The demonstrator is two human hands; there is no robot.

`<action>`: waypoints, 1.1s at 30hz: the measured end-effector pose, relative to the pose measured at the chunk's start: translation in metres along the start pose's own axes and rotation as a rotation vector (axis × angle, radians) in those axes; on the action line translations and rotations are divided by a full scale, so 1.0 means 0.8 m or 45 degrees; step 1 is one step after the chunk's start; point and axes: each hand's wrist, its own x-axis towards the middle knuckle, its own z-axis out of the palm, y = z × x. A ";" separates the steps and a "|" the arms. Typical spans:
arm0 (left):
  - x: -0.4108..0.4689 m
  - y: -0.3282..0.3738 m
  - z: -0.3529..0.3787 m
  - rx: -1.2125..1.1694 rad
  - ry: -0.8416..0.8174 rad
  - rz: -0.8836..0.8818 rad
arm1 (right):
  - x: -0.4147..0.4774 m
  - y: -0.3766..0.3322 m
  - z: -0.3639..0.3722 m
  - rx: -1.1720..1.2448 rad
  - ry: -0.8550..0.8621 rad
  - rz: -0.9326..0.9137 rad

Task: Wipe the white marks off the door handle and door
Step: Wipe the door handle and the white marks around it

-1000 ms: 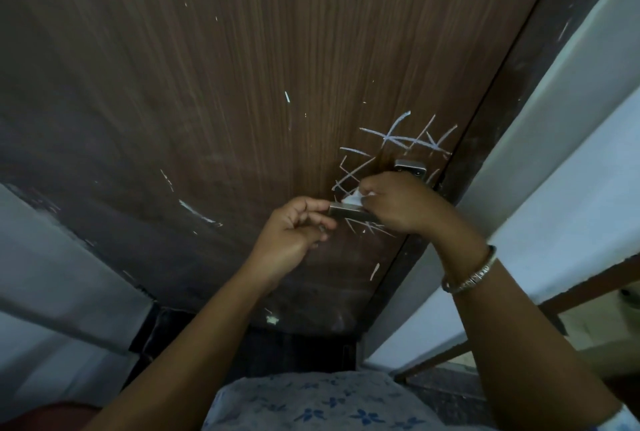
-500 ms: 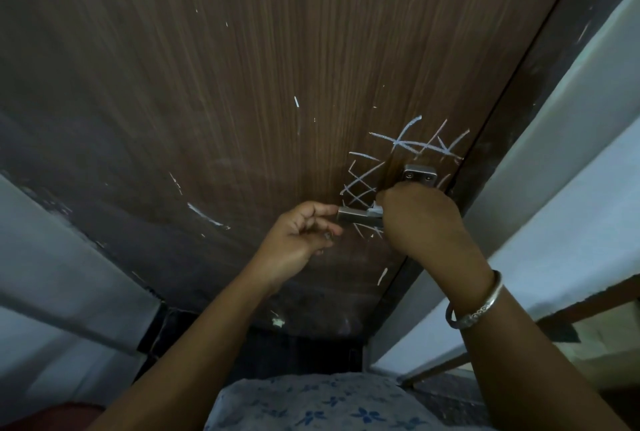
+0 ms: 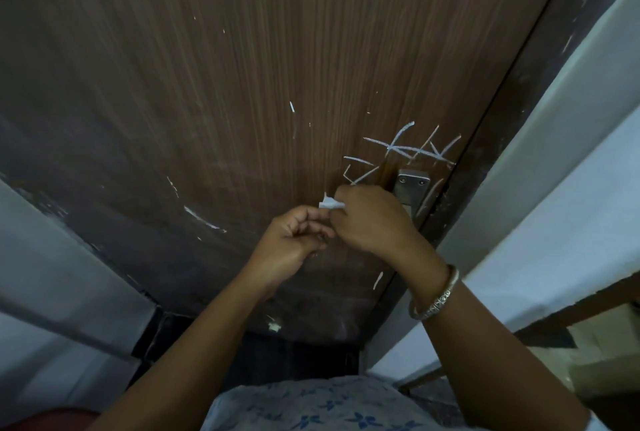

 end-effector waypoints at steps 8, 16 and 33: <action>0.002 -0.001 0.001 0.022 0.021 -0.021 | -0.031 0.041 0.005 -0.155 0.309 0.130; 0.003 -0.001 0.005 0.045 0.080 -0.021 | -0.073 0.046 0.012 0.202 0.814 0.082; -0.005 0.036 0.011 0.124 0.140 0.184 | -0.033 0.053 -0.021 -0.028 1.429 -0.313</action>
